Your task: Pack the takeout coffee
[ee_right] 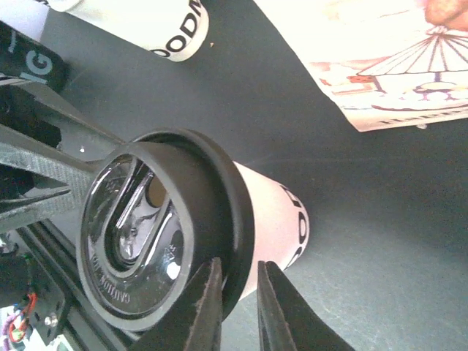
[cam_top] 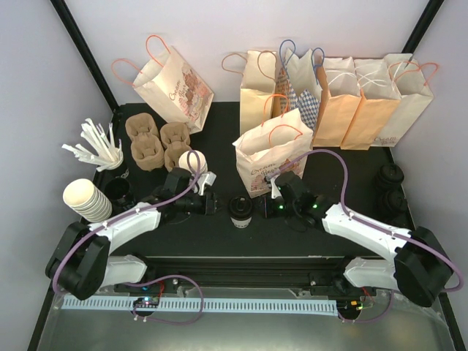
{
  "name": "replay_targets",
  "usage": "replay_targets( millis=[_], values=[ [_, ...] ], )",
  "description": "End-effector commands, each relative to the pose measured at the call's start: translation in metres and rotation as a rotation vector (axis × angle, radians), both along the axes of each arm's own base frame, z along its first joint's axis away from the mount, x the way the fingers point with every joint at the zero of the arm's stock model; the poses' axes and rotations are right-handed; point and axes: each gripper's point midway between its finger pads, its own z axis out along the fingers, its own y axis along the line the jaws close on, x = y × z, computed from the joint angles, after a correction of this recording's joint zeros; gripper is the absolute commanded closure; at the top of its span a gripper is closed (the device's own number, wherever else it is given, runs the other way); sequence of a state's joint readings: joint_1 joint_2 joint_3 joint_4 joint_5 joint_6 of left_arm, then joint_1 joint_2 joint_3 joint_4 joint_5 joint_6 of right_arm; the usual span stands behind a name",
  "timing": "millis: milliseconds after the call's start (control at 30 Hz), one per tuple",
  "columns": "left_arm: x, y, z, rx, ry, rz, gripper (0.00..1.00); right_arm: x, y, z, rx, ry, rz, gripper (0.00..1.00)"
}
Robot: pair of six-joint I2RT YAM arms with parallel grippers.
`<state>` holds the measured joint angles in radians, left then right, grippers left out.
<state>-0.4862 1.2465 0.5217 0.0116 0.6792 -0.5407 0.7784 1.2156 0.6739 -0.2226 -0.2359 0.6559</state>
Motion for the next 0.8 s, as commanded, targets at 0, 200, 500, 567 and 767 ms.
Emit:
replay_targets(
  millis=[0, 200, 500, 567, 767],
  values=[
    [-0.012, 0.003, -0.012, 0.068, 0.062, -0.008, 0.59, -0.002, -0.009, 0.004, -0.06, -0.024, -0.002, 0.8],
    [-0.005, 0.008, 0.006, 0.098, 0.006, 0.016, 0.43, 0.002, -0.018, 0.028, -0.113, -0.121, 0.027, 0.6],
    [-0.004, 0.009, 0.025, 0.096, -0.034, 0.023, 0.38, 0.006, -0.017, 0.056, -0.214, -0.218, 0.123, 0.33],
    [-0.002, 0.009, 0.026, 0.097, -0.034, 0.026, 0.38, 0.002, -0.011, 0.059, -0.233, -0.227, 0.169, 0.21],
    [0.006, 0.018, 0.032, 0.11, -0.052, 0.086, 0.34, 0.0, 0.004, 0.059, -0.346, -0.233, 0.223, 0.0]
  ],
)
